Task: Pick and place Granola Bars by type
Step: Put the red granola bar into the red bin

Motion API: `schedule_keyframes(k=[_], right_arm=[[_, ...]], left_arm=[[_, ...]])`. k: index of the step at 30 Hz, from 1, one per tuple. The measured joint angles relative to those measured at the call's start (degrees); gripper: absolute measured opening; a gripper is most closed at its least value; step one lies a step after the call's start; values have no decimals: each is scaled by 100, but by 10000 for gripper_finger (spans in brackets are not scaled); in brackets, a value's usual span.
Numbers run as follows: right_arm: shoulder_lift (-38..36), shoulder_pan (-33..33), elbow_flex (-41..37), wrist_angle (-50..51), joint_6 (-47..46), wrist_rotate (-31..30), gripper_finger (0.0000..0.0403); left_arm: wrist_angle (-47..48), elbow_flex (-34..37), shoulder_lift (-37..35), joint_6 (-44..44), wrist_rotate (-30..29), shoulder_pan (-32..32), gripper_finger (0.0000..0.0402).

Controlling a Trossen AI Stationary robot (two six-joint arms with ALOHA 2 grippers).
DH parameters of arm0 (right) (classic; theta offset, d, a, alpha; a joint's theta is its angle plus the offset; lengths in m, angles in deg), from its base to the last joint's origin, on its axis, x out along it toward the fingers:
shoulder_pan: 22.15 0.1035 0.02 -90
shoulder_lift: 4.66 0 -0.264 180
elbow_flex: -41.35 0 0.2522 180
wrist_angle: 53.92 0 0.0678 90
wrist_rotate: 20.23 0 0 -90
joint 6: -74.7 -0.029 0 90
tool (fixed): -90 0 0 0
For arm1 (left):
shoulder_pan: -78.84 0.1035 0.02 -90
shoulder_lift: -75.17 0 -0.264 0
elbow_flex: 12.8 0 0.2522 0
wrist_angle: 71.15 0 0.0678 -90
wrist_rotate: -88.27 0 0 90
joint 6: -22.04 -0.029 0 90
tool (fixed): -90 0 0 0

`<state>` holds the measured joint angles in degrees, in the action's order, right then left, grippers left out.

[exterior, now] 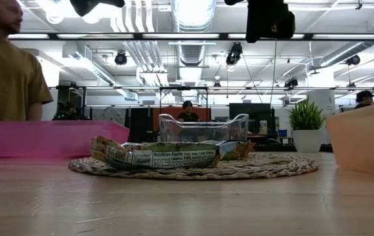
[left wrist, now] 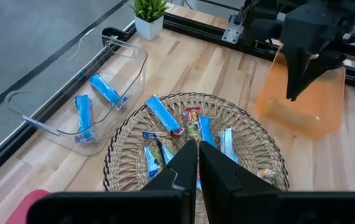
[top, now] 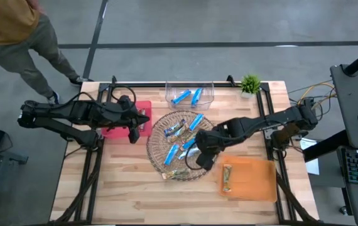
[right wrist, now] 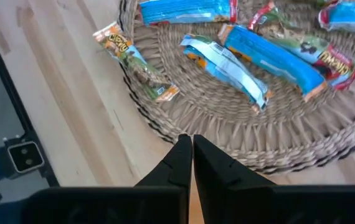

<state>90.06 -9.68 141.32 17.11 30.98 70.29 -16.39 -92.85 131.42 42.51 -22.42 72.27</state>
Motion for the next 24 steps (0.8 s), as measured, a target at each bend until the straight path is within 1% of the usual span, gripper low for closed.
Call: schedule_keyframes(k=[3,5,13,17,20,24], right_arm=[[-39,-92,42,29,288,15,9],[-84,-153,62,95,461,16,9],[-269,-380,63,273,748,12,9],[-341,-480,63,274,882,5,9],[-365,-519,61,274,1021,-5,9],[-365,-528,61,276,1120,-6,9]], left_arm=[[-10,0,-2,-19,0,0,10],[-9,-1,2,-24,0,0,28],[-43,-7,83,-9,-34,11,141],[-44,-7,221,45,-47,11,188],[-43,-7,367,45,-46,13,209],[-46,-7,510,13,-44,11,215]])
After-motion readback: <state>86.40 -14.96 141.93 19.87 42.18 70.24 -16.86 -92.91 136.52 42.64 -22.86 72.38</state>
